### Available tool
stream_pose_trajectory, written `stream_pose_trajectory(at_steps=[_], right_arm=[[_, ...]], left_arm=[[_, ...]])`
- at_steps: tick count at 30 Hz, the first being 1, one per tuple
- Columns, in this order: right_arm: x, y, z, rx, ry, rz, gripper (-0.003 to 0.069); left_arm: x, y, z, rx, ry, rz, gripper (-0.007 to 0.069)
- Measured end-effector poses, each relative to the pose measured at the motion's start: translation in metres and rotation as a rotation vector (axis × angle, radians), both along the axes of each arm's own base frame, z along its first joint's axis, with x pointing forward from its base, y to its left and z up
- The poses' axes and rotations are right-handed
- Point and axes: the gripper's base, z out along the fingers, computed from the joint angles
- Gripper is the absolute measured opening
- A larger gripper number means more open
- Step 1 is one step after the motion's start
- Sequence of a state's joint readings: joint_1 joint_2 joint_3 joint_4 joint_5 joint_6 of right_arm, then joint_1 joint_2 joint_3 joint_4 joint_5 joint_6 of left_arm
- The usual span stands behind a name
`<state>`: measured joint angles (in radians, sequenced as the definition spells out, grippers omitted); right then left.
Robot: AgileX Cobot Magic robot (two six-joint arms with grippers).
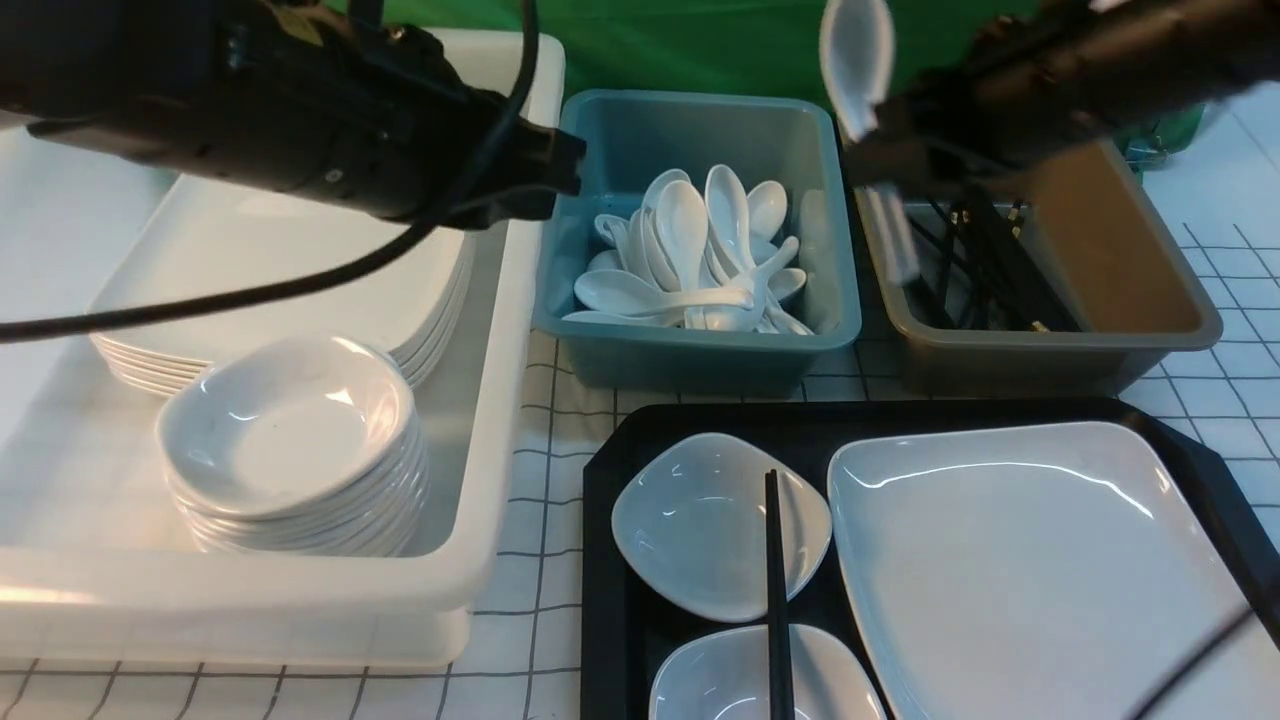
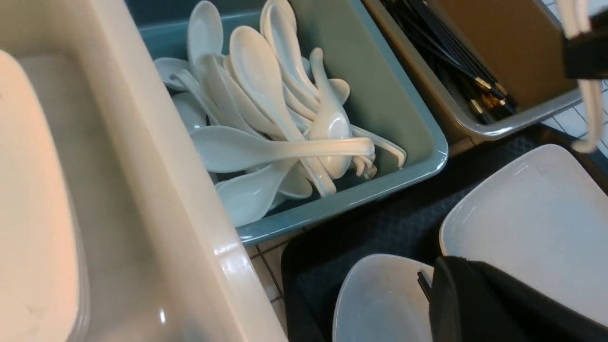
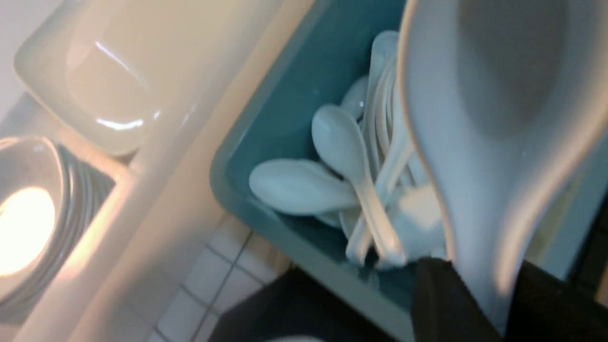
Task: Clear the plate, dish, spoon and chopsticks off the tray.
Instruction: Use the right arm to put the soup spoon into the small storage box in the middle
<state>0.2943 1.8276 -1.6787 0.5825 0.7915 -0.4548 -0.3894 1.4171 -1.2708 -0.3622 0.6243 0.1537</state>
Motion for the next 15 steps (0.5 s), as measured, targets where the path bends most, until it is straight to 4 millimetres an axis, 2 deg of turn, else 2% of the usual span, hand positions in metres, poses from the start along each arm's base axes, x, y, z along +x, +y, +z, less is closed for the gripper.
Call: stream_pose_trajectory(at_steps=[3,4,8,12,15], right_arm=[[0.031,0.017,-0.012,0.039,0.005,-0.029,0.0146],[0.044,0.022,-0.023,0.046,0.018,-0.039,0.0166],[0.069,0.033,-0.044,0.060,0.034,-0.052,0.0274],[0.076,0.035,-0.054,0.063,0.057,-0.061,0.0378],[0.071,0.035,-0.052,0.049,0.087,-0.034,0.0402]], left_arm=[[0.001,-0.001,0.002,-0.027,-0.018,0.007,-0.0003],[0.002,-0.001,0.003,-0.037,-0.028,0.012,-0.0002],[0.004,-0.001,0.006,-0.044,-0.059,0.019,-0.0001],[0.003,-0.002,0.005,-0.052,-0.048,0.017,-0.0001],[0.000,-0.005,0.003,-0.050,-0.016,-0.007,-0.0001]])
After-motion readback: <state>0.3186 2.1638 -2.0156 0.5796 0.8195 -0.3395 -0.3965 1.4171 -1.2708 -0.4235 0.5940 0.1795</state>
